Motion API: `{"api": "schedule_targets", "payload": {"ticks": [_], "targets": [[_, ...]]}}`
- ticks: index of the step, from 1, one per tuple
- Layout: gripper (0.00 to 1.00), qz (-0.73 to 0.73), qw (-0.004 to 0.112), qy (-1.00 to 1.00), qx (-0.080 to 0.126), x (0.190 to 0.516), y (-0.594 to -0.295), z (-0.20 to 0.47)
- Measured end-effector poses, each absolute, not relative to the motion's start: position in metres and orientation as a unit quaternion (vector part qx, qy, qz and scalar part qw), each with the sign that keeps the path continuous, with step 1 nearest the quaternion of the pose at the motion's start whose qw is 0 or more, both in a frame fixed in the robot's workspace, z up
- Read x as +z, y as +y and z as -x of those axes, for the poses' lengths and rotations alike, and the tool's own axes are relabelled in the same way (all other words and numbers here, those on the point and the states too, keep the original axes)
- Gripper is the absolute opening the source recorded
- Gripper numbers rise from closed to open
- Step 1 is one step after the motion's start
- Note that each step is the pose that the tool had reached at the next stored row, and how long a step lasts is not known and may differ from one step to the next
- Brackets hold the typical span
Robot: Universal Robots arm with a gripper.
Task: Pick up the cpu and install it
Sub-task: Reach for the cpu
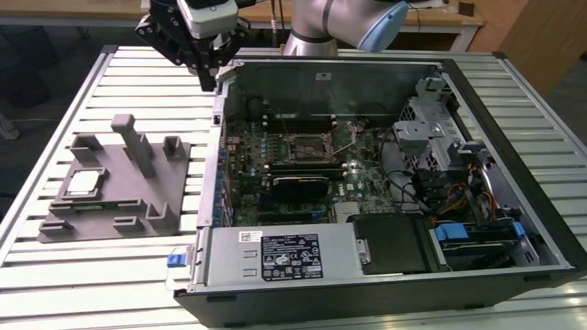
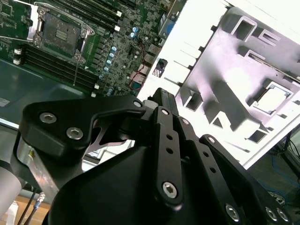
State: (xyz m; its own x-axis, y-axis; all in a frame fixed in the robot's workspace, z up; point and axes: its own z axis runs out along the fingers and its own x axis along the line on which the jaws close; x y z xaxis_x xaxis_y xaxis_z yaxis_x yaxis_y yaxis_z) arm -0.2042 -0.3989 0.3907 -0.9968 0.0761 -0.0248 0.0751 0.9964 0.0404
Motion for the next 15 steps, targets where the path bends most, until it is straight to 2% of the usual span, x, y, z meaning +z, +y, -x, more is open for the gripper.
{"api": "schedule_targets", "payload": {"ticks": [15], "targets": [[0.11,-0.038,0.013,0.999,0.020,0.3904,-0.3989,0.2134]]}}
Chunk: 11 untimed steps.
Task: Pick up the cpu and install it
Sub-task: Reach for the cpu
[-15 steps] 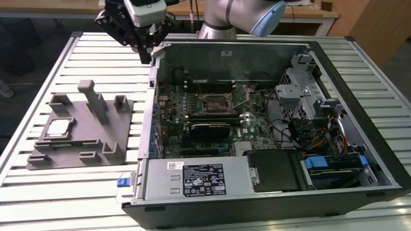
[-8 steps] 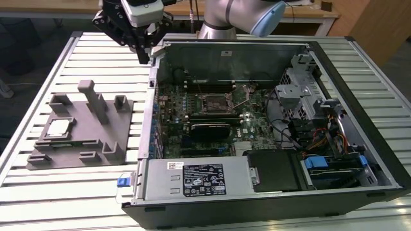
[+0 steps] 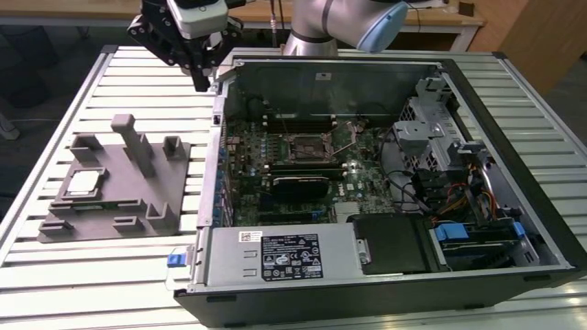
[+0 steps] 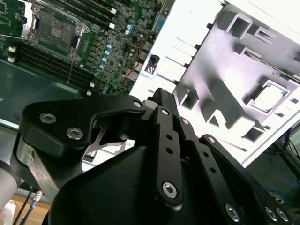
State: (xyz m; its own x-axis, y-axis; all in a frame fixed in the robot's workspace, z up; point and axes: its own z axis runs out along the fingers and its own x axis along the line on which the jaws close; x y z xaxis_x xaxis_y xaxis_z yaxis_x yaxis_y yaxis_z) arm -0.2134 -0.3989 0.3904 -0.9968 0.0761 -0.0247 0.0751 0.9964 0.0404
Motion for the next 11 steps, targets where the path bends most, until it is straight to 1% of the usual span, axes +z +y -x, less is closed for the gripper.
{"api": "schedule_targets", "payload": {"ticks": [11], "targets": [[0.11,-0.038,0.013,0.999,0.020,0.3901,-0.3989,0.2212]]}}
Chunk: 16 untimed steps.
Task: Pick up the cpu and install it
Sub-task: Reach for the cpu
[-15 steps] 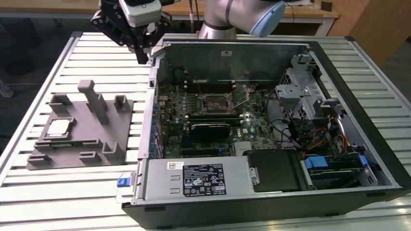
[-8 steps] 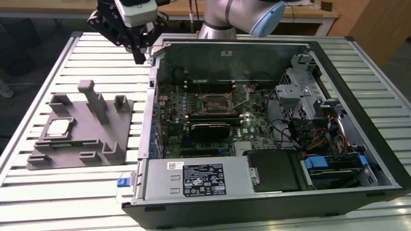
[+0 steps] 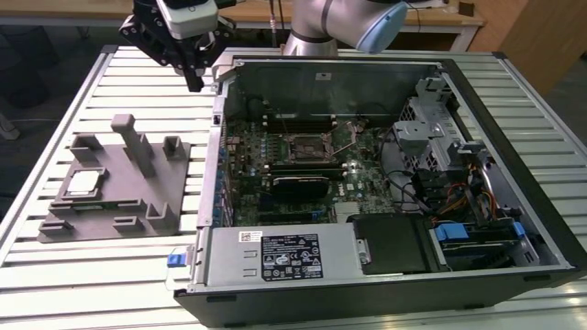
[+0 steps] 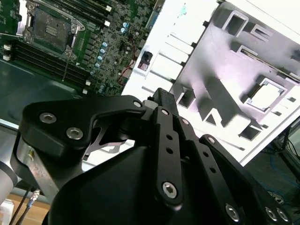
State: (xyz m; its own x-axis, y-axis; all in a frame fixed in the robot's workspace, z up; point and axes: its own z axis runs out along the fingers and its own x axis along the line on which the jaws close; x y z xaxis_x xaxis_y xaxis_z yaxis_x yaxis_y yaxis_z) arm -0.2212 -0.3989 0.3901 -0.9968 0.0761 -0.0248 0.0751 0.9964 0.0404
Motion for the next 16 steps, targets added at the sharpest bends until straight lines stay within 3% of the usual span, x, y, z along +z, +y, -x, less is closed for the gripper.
{"api": "schedule_targets", "payload": {"ticks": [16], "targets": [[0.11,-0.038,0.013,0.999,0.020,0.390,-0.399,0.232]]}}
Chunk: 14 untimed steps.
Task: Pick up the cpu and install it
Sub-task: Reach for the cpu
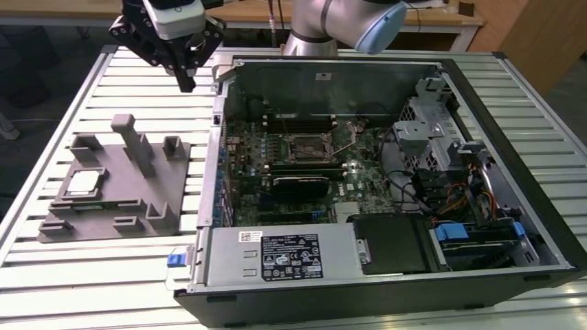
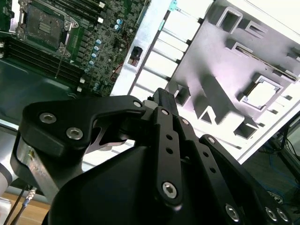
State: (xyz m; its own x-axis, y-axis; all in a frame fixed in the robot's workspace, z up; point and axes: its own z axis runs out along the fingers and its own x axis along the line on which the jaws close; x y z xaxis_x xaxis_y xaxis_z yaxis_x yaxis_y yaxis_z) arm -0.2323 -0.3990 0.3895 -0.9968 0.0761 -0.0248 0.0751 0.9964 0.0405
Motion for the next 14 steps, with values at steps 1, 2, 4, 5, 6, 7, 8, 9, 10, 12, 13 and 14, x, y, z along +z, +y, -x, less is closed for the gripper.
{"api": "schedule_targets", "payload": {"ticks": [1,2,4,5,6,7,8,9,10,12,13,14], "targets": [[0.11,-0.038,0.013,0.999,0.020,0.390,-0.399,0.233],[0.11,-0.038,0.013,0.999,0.020,0.389,-0.399,0.234],[0.11,-0.038,0.013,0.999,0.020,0.389,-0.399,0.236],[0.11,-0.038,0.013,0.999,0.020,0.389,-0.399,0.236],[0.11,-0.038,0.013,0.999,0.020,0.389,-0.399,0.237],[0.11,-0.038,0.013,0.999,0.020,0.389,-0.399,0.238],[0.11,-0.038,0.013,0.999,0.020,0.389,-0.399,0.239],[0.11,-0.038,0.013,0.999,0.020,0.389,-0.399,0.240],[0.11,-0.038,0.013,0.999,0.020,0.389,-0.399,0.240],[0.11,-0.038,0.013,0.999,0.020,0.389,-0.399,0.242],[0.11,-0.038,0.013,0.999,0.020,0.389,-0.399,0.243],[0.11,-0.038,0.013,0.999,0.020,0.389,-0.399,0.243]]}}
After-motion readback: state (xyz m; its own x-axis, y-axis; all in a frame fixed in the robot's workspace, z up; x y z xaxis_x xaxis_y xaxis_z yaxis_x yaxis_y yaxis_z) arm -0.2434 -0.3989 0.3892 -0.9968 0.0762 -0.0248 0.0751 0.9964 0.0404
